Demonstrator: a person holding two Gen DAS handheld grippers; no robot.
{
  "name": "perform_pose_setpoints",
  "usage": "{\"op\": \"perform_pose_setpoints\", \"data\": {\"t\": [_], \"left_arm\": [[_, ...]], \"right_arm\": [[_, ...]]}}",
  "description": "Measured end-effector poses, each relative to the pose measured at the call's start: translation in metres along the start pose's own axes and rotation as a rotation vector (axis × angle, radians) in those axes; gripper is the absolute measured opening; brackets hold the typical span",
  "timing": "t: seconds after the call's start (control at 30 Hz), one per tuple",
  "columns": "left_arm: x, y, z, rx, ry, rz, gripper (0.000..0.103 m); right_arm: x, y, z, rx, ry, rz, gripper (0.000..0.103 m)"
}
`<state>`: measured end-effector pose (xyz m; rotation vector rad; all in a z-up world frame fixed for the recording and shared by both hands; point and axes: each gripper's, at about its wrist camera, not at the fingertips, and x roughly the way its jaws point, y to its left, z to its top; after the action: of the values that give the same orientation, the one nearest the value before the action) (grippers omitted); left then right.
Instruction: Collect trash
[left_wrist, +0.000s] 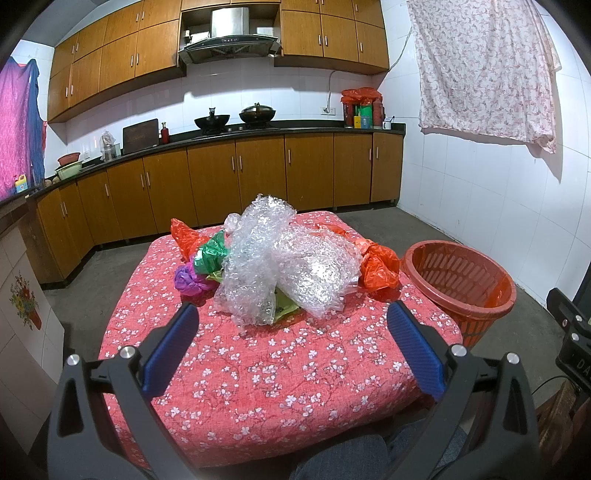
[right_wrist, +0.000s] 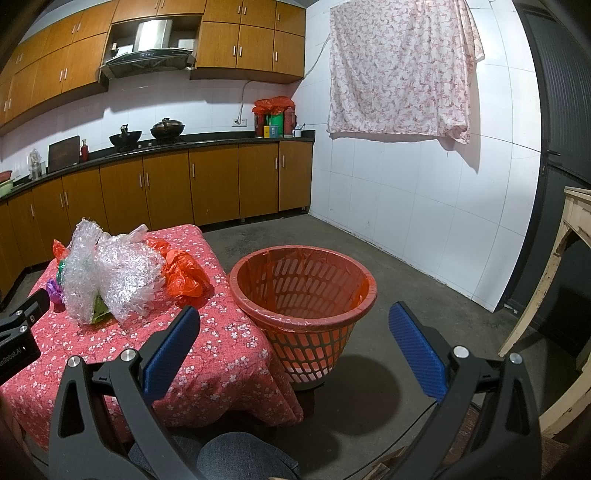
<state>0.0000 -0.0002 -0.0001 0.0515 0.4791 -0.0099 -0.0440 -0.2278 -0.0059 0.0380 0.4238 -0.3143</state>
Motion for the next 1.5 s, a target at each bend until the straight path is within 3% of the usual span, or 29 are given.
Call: {"op": "perform_pose_setpoints", "data": {"t": [0.47,0.87,1.27,1.5], "left_arm": [[0.0,0.0,0.0,-0.001,0.0,0.002,0.099],[0.018,0.015,-0.003,-0.021,0.025,0.054,0.099],[0.102,0.067,0.033,-0.134,0.05,0.116,0.099],[0.153,0.069,0.043,-0.115,0.094,0.081,0.087]], "right_arm": [[0.001,0.0,-0.001,0.001,0.0,0.0,0.101],[0.012,0.005,0.006,-0.014,-0.003,0.038,0.101],[0.073,0.039,0.03,-0.027,0.023,0.152,0.101],[0.123,0.069,0.034,-0.036,0.081,0.221,0.101]]}}
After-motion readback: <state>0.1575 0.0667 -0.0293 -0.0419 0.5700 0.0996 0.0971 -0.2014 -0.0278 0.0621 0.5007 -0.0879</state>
